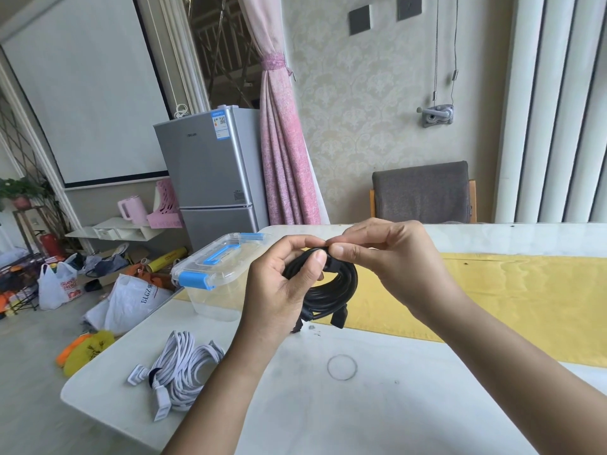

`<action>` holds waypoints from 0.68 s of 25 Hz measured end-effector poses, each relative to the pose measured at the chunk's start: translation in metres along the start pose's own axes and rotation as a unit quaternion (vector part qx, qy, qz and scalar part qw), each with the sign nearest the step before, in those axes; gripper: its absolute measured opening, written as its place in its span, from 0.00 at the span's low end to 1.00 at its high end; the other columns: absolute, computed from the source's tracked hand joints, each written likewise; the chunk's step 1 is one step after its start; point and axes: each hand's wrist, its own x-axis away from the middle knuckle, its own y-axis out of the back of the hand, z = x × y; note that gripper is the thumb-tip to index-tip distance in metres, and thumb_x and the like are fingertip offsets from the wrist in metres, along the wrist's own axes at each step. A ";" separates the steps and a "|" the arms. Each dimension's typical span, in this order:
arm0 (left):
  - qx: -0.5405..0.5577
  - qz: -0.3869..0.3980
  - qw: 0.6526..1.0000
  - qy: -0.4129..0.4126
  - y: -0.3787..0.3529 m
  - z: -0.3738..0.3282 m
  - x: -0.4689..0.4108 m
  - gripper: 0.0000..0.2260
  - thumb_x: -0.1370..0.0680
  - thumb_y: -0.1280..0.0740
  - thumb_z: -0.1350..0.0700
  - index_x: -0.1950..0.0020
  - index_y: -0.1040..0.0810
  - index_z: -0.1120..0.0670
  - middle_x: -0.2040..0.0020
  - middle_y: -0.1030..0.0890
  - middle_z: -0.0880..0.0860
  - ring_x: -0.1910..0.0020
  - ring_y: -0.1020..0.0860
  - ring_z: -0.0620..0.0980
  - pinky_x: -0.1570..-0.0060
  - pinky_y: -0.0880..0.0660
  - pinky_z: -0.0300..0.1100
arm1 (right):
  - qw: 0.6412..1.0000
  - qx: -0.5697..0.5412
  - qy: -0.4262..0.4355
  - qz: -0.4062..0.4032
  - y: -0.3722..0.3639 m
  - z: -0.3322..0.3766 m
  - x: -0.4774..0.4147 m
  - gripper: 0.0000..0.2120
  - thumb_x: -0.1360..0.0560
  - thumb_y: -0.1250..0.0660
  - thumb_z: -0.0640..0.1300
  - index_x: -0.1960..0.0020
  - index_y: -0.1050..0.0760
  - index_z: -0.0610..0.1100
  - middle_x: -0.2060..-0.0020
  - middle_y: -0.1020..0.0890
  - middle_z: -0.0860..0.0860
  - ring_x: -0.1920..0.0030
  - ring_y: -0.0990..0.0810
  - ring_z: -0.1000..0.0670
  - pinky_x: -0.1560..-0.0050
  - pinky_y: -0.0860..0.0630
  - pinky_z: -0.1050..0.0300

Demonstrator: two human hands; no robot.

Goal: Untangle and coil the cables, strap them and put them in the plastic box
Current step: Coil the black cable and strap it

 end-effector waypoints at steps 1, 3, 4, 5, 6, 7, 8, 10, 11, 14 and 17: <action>0.006 -0.008 1.000 0.009 0.000 0.000 -0.001 0.05 0.27 0.32 0.54 0.53 0.22 0.53 0.66 0.18 0.45 0.67 0.22 0.41 0.63 0.28 0.30 | 0.998 0.053 0.038 -0.006 -0.002 -0.002 0.001 0.03 0.32 0.25 0.40 0.58 0.15 0.45 0.63 0.17 0.53 0.60 0.18 0.58 0.57 0.24 0.68; 0.021 -0.025 0.999 0.022 -0.002 0.001 -0.001 0.06 0.27 0.33 0.54 0.53 0.23 0.55 0.67 0.18 0.46 0.67 0.23 0.41 0.64 0.28 0.30 | 0.972 0.188 0.136 -0.031 -0.009 -0.007 0.003 0.04 0.27 0.29 0.41 0.55 0.15 0.45 0.60 0.17 0.54 0.58 0.19 0.58 0.56 0.25 0.68; 0.029 -0.033 0.999 0.027 -0.003 0.002 -0.001 0.06 0.27 0.34 0.54 0.54 0.24 0.56 0.67 0.18 0.46 0.67 0.23 0.42 0.64 0.29 0.30 | 0.948 0.253 0.186 -0.052 -0.014 -0.010 0.005 0.06 0.25 0.32 0.42 0.55 0.16 0.44 0.60 0.17 0.53 0.59 0.20 0.56 0.57 0.26 0.66; 0.035 -0.039 0.998 0.030 -0.005 0.001 -0.001 0.06 0.27 0.35 0.54 0.54 0.25 0.57 0.67 0.18 0.47 0.68 0.23 0.42 0.65 0.29 0.30 | 0.921 0.308 0.227 -0.072 -0.019 -0.014 0.006 0.09 0.24 0.35 0.42 0.57 0.17 0.43 0.62 0.18 0.51 0.62 0.21 0.54 0.60 0.27 0.63; 0.038 -0.044 0.998 0.032 -0.007 0.001 -0.001 0.07 0.27 0.35 0.54 0.55 0.26 0.57 0.68 0.19 0.48 0.69 0.24 0.42 0.65 0.29 0.30 | 0.897 0.353 0.253 -0.085 -0.024 -0.016 0.008 0.12 0.22 0.39 0.41 0.60 0.20 0.41 0.65 0.20 0.49 0.65 0.23 0.51 0.62 0.29 0.59; 0.036 -0.046 0.998 0.032 -0.009 0.000 -0.001 0.07 0.26 0.35 0.53 0.56 0.27 0.56 0.69 0.19 0.48 0.70 0.24 0.42 0.66 0.29 0.31 | 0.877 0.390 0.264 -0.090 -0.028 -0.018 0.010 0.14 0.22 0.42 0.42 0.63 0.23 0.41 0.68 0.23 0.49 0.68 0.26 0.49 0.64 0.32 0.57; 0.031 -0.048 0.998 0.029 -0.012 -0.001 -0.001 0.08 0.25 0.36 0.52 0.58 0.27 0.56 0.70 0.20 0.47 0.71 0.25 0.41 0.67 0.30 0.31 | 0.866 0.421 0.255 -0.091 -0.031 -0.019 0.011 0.16 0.21 0.46 0.43 0.64 0.27 0.41 0.69 0.26 0.49 0.69 0.28 0.48 0.65 0.34 0.56; 0.006 -0.049 0.999 0.005 -0.017 -0.004 0.001 0.10 0.22 0.37 0.50 0.61 0.30 0.53 0.71 0.23 0.44 0.72 0.27 0.40 0.68 0.31 0.32 | 0.866 0.451 0.198 -0.084 -0.032 -0.018 0.013 0.20 0.20 0.53 0.48 0.64 0.31 0.43 0.70 0.29 0.50 0.69 0.31 0.48 0.65 0.38 0.56; -0.022 -0.049 0.998 -0.016 -0.019 -0.004 0.001 0.12 0.21 0.39 0.49 0.62 0.31 0.52 0.71 0.24 0.42 0.71 0.28 0.39 0.68 0.32 0.31 | 0.870 0.453 0.179 -0.082 -0.031 -0.017 0.014 0.22 0.19 0.56 0.51 0.65 0.32 0.44 0.71 0.29 0.50 0.70 0.32 0.48 0.65 0.39 0.56; -0.146 -0.049 0.983 -0.097 -0.024 -0.005 0.000 0.13 0.19 0.46 0.50 0.60 0.29 0.53 0.69 0.25 0.39 0.67 0.25 0.35 0.65 0.32 0.27 | 0.908 0.405 0.089 -0.062 -0.027 -0.007 0.017 0.29 0.20 0.60 0.56 0.70 0.34 0.43 0.75 0.29 0.49 0.71 0.31 0.48 0.67 0.37 0.54; -0.185 -0.046 0.972 -0.138 -0.030 -0.001 -0.002 0.15 0.18 0.48 0.53 0.57 0.25 0.58 0.65 0.25 0.36 0.63 0.25 0.29 0.61 0.34 0.22 | 0.964 0.248 -0.073 -0.066 -0.023 -0.003 0.012 0.27 0.18 0.52 0.53 0.73 0.41 0.40 0.78 0.34 0.44 0.74 0.37 0.49 0.69 0.40 0.54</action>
